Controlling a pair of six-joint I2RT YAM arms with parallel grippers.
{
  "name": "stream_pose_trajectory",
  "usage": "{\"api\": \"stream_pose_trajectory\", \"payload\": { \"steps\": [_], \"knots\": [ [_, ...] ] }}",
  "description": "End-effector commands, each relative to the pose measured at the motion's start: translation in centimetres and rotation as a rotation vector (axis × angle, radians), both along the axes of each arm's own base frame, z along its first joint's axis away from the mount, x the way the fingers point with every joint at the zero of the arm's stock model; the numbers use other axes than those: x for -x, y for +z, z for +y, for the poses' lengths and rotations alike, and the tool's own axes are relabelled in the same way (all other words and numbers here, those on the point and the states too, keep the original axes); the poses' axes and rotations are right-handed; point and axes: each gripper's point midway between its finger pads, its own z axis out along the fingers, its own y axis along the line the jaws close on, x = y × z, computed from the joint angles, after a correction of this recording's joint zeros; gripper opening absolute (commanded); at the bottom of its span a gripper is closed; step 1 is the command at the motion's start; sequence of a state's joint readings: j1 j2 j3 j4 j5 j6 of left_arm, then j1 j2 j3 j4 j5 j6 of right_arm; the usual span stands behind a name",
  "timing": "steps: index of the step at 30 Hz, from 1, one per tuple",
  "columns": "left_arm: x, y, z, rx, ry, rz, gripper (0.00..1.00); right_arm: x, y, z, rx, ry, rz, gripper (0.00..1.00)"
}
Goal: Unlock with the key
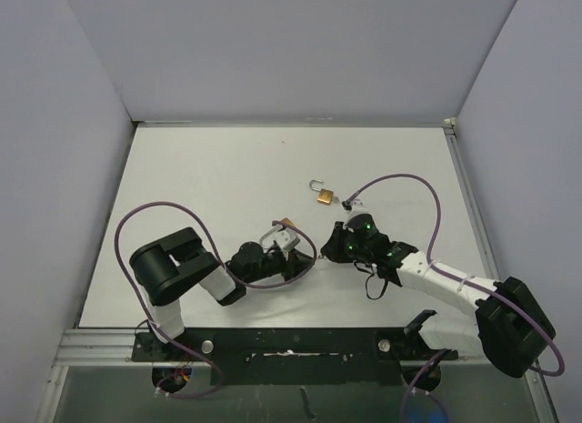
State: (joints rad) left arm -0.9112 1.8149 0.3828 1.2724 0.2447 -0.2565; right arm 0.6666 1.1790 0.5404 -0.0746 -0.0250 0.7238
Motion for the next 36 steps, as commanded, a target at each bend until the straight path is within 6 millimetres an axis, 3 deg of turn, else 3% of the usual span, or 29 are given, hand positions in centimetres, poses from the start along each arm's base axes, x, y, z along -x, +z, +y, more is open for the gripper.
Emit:
{"api": "stream_pose_trajectory", "payload": {
  "steps": [1, 12, 21, 36],
  "knots": [
    [-3.0, 0.1, 1.8, 0.003, 0.159, -0.032, 0.00, 0.1, -1.9, -1.6, 0.059, -0.035, 0.032, 0.02],
    [-2.9, -2.1, 2.4, -0.021, 0.178, 0.001, 0.00, 0.1, -4.1, -1.7, 0.085, -0.040, 0.071, 0.07],
    [-3.0, -2.5, 2.9, -0.043, 0.193, 0.010, 0.00, -0.6, -3.9, -2.3, 0.093, -0.071, 0.063, 0.21],
    [-3.0, -0.1, 3.7, -0.030, 0.210, -0.025, 0.30, -1.7, -1.1, -2.1, 0.097, -0.041, -0.026, 0.22]
  ]
}}
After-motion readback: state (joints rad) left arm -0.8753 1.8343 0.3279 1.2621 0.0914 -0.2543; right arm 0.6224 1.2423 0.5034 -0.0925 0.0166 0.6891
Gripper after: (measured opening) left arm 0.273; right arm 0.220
